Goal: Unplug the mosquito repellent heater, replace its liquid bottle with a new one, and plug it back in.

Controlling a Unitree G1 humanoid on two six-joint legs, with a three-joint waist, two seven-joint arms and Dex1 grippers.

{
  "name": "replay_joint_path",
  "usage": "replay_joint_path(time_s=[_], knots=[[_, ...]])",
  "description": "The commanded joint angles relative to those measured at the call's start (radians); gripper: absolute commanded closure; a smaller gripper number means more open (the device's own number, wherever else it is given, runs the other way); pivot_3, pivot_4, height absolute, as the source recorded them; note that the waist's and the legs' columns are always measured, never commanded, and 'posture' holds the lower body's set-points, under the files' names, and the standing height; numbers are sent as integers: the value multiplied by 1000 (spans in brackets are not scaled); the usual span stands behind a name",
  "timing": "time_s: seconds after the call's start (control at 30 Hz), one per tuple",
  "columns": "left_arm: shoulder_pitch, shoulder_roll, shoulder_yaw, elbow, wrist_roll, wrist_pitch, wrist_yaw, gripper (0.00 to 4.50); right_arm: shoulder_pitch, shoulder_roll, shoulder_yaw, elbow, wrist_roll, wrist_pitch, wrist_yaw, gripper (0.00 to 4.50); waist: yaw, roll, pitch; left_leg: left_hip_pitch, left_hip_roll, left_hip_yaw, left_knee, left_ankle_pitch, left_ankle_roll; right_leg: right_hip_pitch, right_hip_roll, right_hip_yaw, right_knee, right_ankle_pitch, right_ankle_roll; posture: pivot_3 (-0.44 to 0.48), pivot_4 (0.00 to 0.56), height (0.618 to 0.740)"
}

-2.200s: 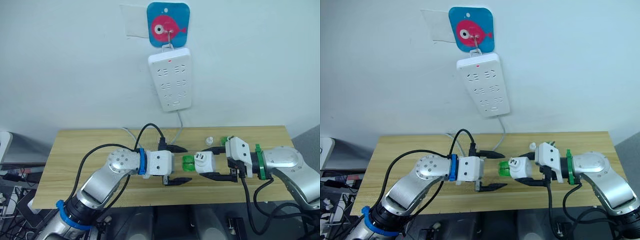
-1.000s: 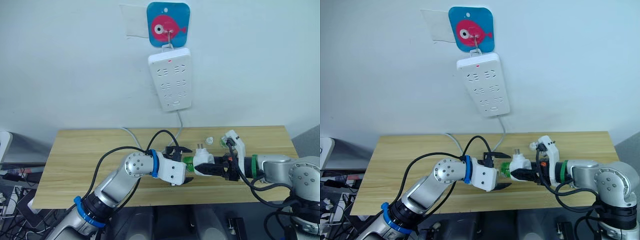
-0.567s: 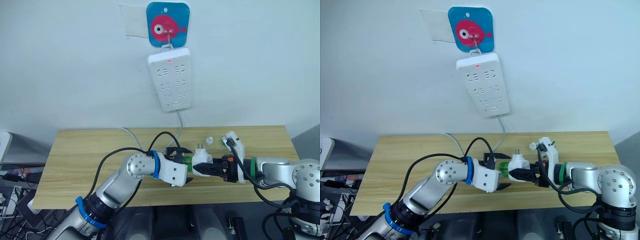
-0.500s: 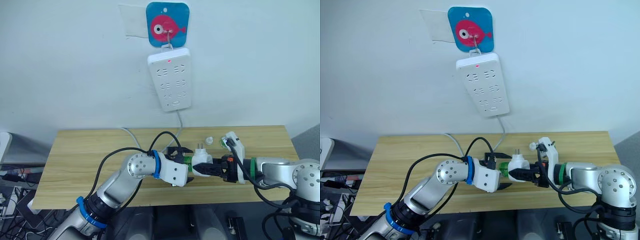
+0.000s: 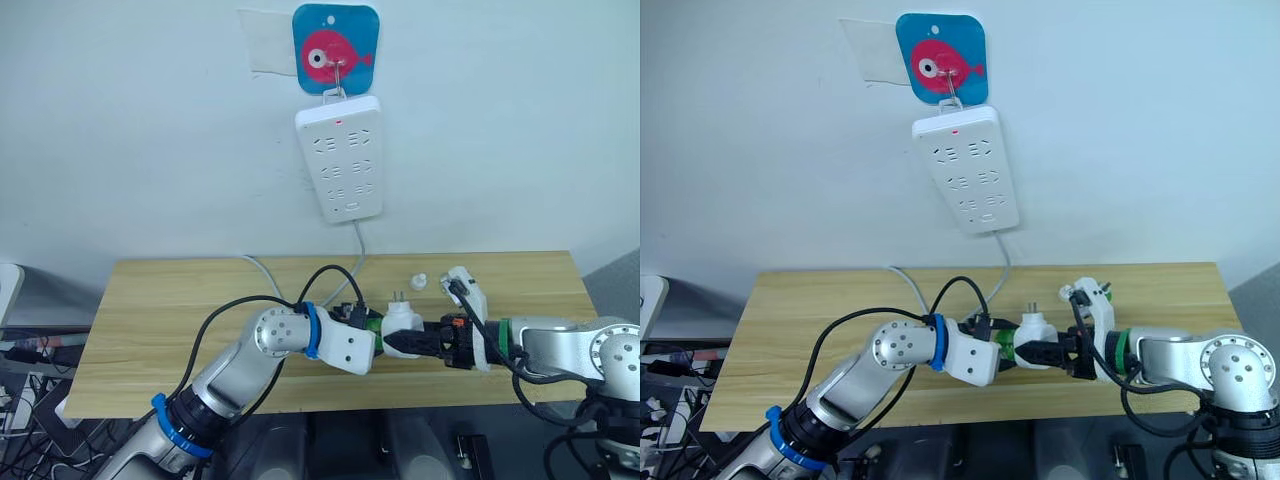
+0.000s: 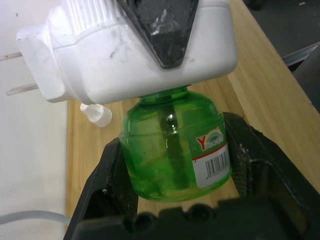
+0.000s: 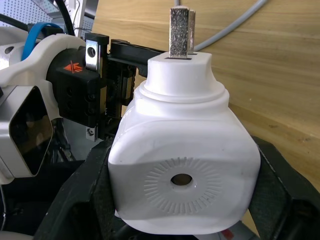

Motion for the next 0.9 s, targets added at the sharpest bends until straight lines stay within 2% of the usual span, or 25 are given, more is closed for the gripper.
replay_joint_path(time_s=[0.03,0.1,0.23,0.27,0.4,0.47,0.53,0.63,0.73,0.83,0.9], knots=[[17,-11,16,-19,-22,-10,8,2246,7,-58,4,-42,74,-70,4,1524,0,0,0,0,0,0,0,0,0,0,0,0,0,0,0,-87,266,740],[20,-9,36,-1,-47,-24,4,2246,18,-97,-9,-50,87,-111,0,1524,1,0,0,0,0,0,0,0,0,0,0,0,0,0,0,-89,265,740],[32,-26,79,41,-118,-28,2,2246,60,-136,-17,-88,108,-199,-21,183,2,0,0,0,0,0,0,0,0,0,0,0,0,0,0,-100,267,740],[34,-35,90,46,-134,-24,3,2246,73,-140,-22,-103,106,-226,-31,85,2,0,0,0,0,0,0,0,0,0,0,0,0,0,0,-100,267,740],[52,-87,141,64,-249,-14,-13,2246,140,-130,-73,-183,99,-359,-94,85,3,0,0,0,0,0,0,0,0,0,0,0,0,0,0,-118,269,740],[76,-125,174,57,-361,13,-45,2246,195,-109,-108,-238,99,-433,-123,85,3,0,-1,-1,0,0,1,0,0,0,0,0,-1,0,0,-125,270,740],[93,-184,237,51,-490,84,-42,2246,269,-92,-131,-343,16,-480,-96,85,3,1,-1,-1,0,-1,0,0,0,0,0,-1,-1,0,0,-153,266,740],[104,-214,288,26,-633,191,-67,2246,368,-33,-114,-486,-109,-570,-59,85,-2,1,-2,-1,1,-1,0,0,0,0,0,-1,-1,0,0,-175,264,740],[100,-224,314,15,-698,250,-58,2246,435,32,-78,-546,-193,-650,-72,85,-17,2,-3,1,1,-1,1,0,0,0,1,0,1,0,0,-182,262,740],[73,-237,351,30,-769,306,-53,2246,471,114,0,-606,-288,-713,-113,85,-22,2,-3,1,1,-1,1,0,-1,0,2,0,1,0,0,-232,259,740],[58,-230,350,44,-768,305,-62,2246,463,128,24,-610,-331,-727,-123,85,-28,3,-4,1,2,0,1,2,-4,0,3,0,0,0,0,-243,256,740]])
